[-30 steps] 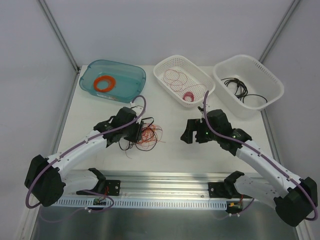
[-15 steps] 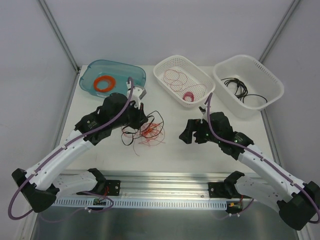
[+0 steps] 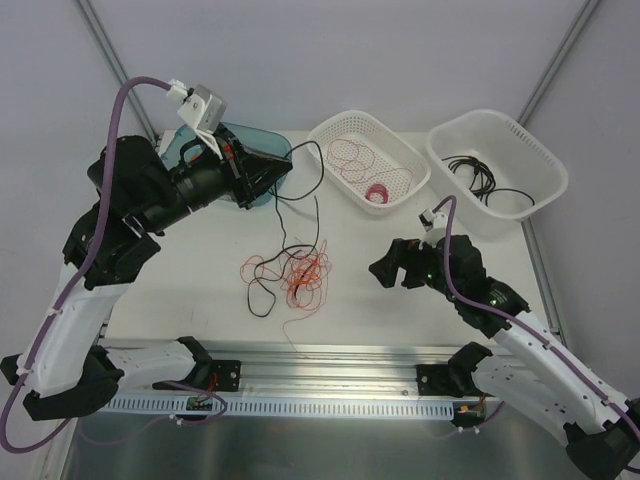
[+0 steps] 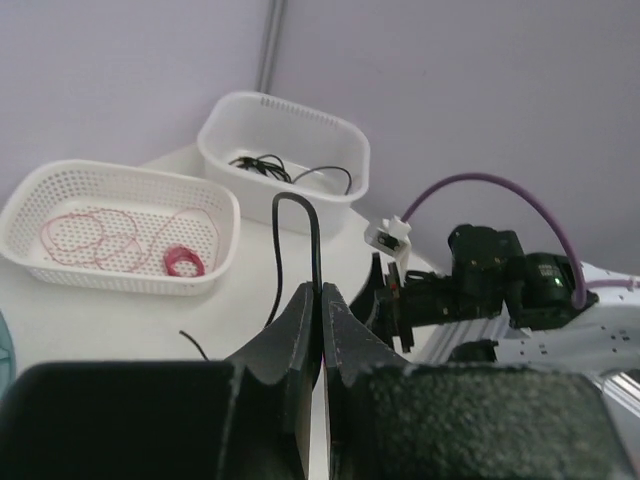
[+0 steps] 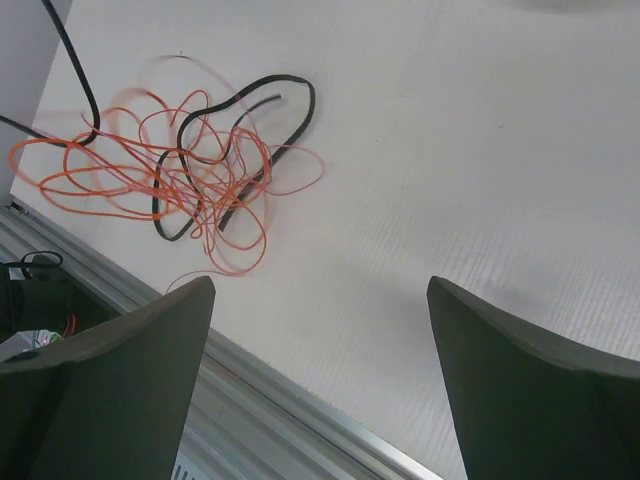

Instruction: Untangle the cables

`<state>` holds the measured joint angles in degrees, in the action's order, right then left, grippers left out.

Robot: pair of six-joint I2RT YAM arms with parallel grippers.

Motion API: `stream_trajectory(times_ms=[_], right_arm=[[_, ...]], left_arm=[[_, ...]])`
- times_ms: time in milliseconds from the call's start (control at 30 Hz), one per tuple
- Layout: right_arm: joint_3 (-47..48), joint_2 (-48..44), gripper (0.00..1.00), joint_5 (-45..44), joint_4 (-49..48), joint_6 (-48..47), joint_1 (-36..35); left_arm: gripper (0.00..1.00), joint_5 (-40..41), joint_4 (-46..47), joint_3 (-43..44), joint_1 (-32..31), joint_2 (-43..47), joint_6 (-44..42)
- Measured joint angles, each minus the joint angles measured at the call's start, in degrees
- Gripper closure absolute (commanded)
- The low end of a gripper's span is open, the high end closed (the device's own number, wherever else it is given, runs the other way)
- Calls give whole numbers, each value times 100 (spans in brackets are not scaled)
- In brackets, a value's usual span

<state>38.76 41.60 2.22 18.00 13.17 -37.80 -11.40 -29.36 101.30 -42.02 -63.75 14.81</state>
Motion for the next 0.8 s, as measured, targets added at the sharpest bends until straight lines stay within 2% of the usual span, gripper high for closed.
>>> stream_trajectory(times_ms=[133,333,567,800], right_arm=[[-24,-31,8,-61,74,-17,-2],[-24,-70,8,-39,87,-72,0],[-24,-85,10,299,7,-186,-57],[61,208,11,540,-476,-308,-562]], left_arm=[[100,468,48,-140,-2,-33,-39],[100,999,-96,-1325,0,-234,107],[100,1045,-310,-1882,-2,-516,442],[100,732,-232,-2000,-42,-789,1038]])
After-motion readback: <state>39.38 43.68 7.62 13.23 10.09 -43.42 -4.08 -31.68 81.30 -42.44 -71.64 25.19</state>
